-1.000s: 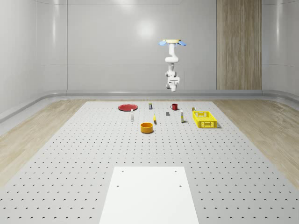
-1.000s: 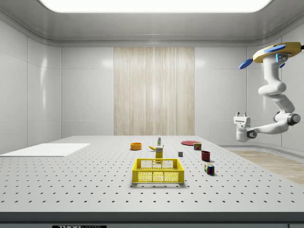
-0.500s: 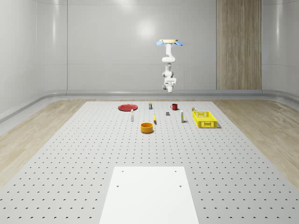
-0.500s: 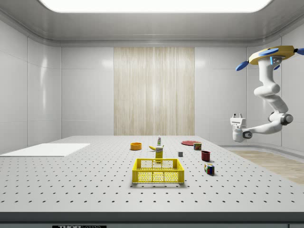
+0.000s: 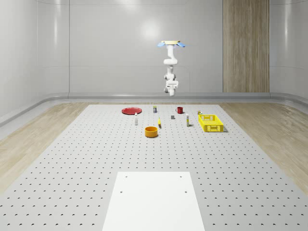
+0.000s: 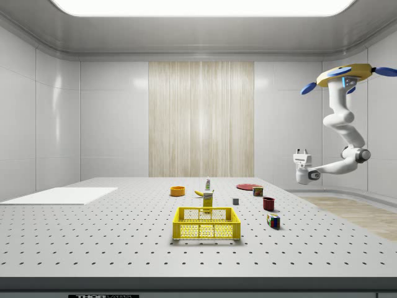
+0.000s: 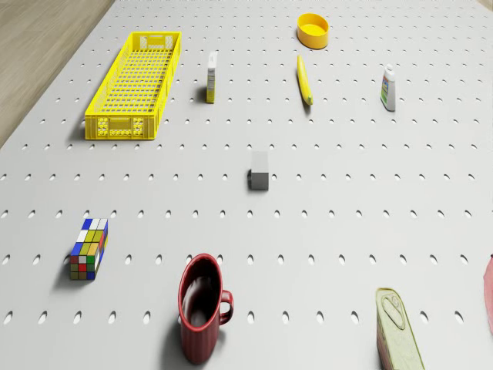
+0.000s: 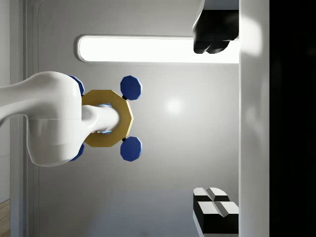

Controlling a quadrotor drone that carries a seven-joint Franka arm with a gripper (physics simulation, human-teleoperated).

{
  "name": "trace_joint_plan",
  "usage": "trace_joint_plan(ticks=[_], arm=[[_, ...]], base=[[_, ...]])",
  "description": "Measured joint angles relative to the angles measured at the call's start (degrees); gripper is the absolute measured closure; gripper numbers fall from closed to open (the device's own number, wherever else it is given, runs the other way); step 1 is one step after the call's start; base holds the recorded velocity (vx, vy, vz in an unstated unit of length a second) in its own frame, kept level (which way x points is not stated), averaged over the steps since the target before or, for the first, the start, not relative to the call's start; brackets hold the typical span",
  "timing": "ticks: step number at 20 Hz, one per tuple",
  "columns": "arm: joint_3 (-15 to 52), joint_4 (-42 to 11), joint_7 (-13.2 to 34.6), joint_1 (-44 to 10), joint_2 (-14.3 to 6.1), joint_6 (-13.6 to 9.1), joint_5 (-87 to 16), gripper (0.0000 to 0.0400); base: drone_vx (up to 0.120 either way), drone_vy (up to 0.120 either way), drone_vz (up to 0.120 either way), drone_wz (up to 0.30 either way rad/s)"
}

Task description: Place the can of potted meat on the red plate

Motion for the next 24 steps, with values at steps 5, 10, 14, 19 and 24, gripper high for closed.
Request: trace_joint_plan(ticks=[5,10,14,19,24], arm=[[0.06,-0.13,0.0,-0.04,-0.14,0.21,-0.05,0.0],[0.17,-0.27,0.01,-0.08,-0.29,0.42,-0.18,0.0],[0.34,-0.39,0.03,-0.15,-0.41,0.59,-0.42,0.0],[0.81,-0.54,0.11,-0.3,-0.56,0.81,-1.06,0.0],[1.88,-0.73,0.3,-0.63,-0.73,1.04,-2.56,0.0]], base=[[0.12,-0.12,0.0,0.0],[0.12,-0.12,0.0,0.0],[0.12,-0.12,0.0,0.0],[0.12,-0.12,0.0,0.0],[0.12,-0.12,0.0,0.0]])
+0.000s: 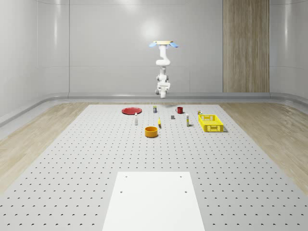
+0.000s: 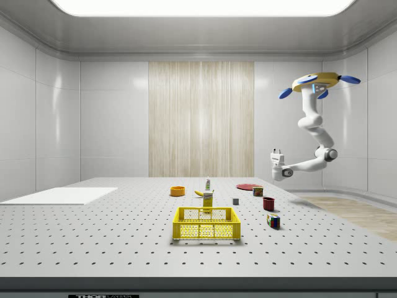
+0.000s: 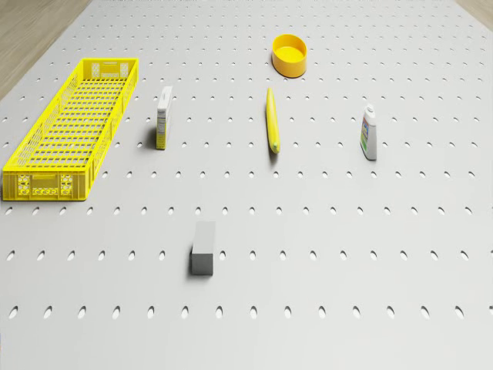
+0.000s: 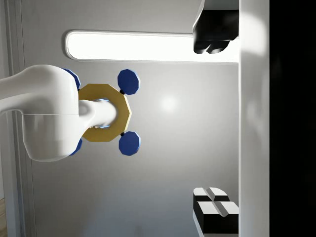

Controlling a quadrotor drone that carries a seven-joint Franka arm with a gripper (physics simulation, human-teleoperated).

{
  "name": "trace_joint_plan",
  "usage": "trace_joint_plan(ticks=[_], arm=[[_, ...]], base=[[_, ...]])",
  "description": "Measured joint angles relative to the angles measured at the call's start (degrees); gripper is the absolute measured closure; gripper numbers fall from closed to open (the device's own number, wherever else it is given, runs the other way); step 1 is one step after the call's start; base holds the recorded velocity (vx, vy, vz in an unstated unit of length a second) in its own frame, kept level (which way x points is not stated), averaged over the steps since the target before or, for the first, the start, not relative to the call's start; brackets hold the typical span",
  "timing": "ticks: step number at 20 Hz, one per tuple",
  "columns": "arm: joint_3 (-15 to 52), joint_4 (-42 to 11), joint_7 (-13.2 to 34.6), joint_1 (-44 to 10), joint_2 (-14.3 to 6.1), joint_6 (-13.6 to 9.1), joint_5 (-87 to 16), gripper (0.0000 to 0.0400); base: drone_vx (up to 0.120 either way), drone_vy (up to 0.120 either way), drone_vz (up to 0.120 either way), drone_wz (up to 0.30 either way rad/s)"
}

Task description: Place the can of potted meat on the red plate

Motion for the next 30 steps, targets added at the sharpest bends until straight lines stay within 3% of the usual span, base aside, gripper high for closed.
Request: trace_joint_plan(ticks=[7,13,17,21,25,30], arm=[[4.22,-0.66,0.79,-1.3,-0.33,0.39,-5.94,0.0],[14.3,-3.81,2.88,-4.54,-1.18,1.07,-20.35,0.0],[26.66,-11.34,6.39,-9.03,-2.91,2.02,-39.13,0.0],[41.24,-25.33,13.57,-16.53,-5.99,2.26,-64.51,0.0],[53.06,-38.35,23.69,-27.85,-9.24,-1.1,-87.9,0.0],[61.98,-45.62,34.15,-42.3,-12.86,-7.66,-104.05,0.0]], base=[[0.12,-0.12,0.0,0.0],[0.12,-0.12,0.0,0.0],[0.12,-0.12,0.0,0.0],[0.12,-0.12,0.0,0.0],[0.06,-0.01,-0.1,0.0],[0.0,0.0,-0.12,0.0]])
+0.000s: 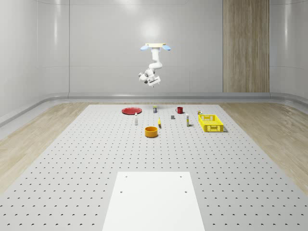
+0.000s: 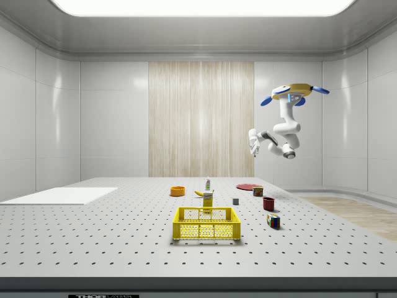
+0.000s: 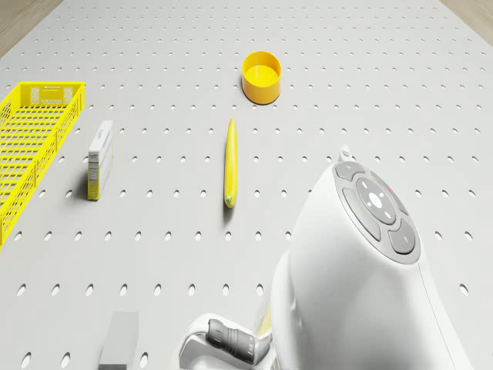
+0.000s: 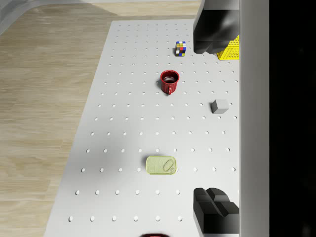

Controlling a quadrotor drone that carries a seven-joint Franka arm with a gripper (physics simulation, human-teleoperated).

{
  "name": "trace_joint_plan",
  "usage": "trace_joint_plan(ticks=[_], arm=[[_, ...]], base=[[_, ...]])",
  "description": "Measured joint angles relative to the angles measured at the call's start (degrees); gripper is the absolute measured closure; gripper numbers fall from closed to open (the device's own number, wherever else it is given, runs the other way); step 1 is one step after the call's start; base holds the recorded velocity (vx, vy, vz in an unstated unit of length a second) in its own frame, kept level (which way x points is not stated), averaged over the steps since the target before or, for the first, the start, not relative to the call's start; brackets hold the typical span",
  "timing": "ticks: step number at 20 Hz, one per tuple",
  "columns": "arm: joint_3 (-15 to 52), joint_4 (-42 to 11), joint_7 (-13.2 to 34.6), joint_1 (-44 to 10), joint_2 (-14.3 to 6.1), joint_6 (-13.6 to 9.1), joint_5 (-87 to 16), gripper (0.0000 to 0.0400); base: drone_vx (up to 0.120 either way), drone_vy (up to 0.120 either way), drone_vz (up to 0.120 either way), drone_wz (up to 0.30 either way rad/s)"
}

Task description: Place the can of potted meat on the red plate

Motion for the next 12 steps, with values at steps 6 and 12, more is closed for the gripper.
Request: trace_joint_plan(ticks=[6,12], arm=[[4.9,-2.09,6.53,-9.94,-3.46,-4.22,-6.12,0.0],[7.04,-2.43,9.42,-14.17,-5.99,-4.91,-7.15,0.0]], base=[[-0.047,0.0,-0.12,0.0],[-0.12,0.0,-0.12,0.0]])
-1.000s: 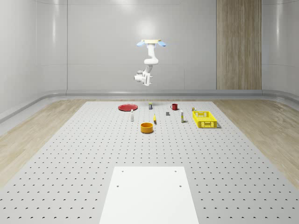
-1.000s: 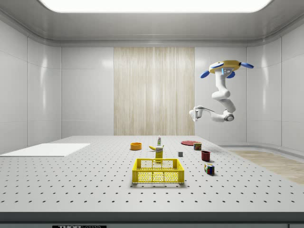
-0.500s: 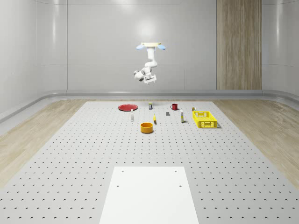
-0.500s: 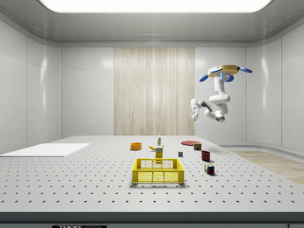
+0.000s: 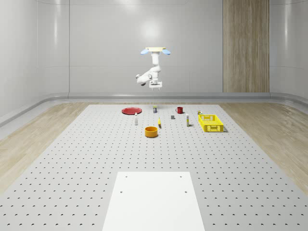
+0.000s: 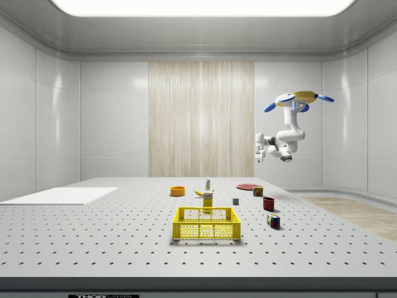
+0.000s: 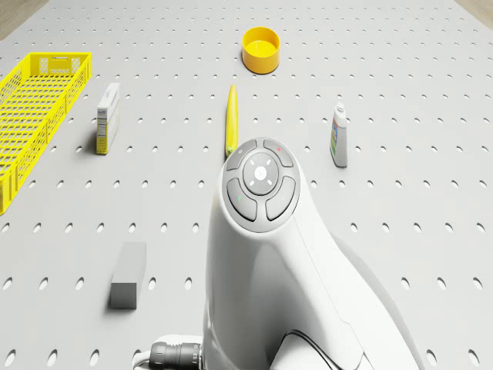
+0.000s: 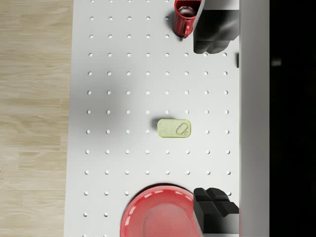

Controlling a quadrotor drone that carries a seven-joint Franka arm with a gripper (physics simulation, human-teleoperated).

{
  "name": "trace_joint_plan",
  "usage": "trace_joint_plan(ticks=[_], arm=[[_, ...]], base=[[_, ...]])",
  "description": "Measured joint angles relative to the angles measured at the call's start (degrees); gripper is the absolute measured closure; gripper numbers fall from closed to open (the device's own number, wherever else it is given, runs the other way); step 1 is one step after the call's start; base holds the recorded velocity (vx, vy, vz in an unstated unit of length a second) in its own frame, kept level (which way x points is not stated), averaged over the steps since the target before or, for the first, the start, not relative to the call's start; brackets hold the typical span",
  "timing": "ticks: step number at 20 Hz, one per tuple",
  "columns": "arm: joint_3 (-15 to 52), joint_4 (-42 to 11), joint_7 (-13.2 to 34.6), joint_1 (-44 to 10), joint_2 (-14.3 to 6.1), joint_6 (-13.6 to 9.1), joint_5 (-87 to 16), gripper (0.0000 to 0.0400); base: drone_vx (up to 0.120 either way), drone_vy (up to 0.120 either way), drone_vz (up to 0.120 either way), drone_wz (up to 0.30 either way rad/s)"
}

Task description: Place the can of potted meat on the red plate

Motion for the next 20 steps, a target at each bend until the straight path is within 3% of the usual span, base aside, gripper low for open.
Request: trace_joint_plan(ticks=[9,20], arm=[[1.61,0.07,1.96,-2.52,-3.07,1.5,0.83,0.0],[2.84,0.3,3.27,-3.98,-6.38,4.27,2.49,0.0]], base=[[-0.031,0.0,-0.12,0.0],[0.0,0.0,-0.12,0.0]])
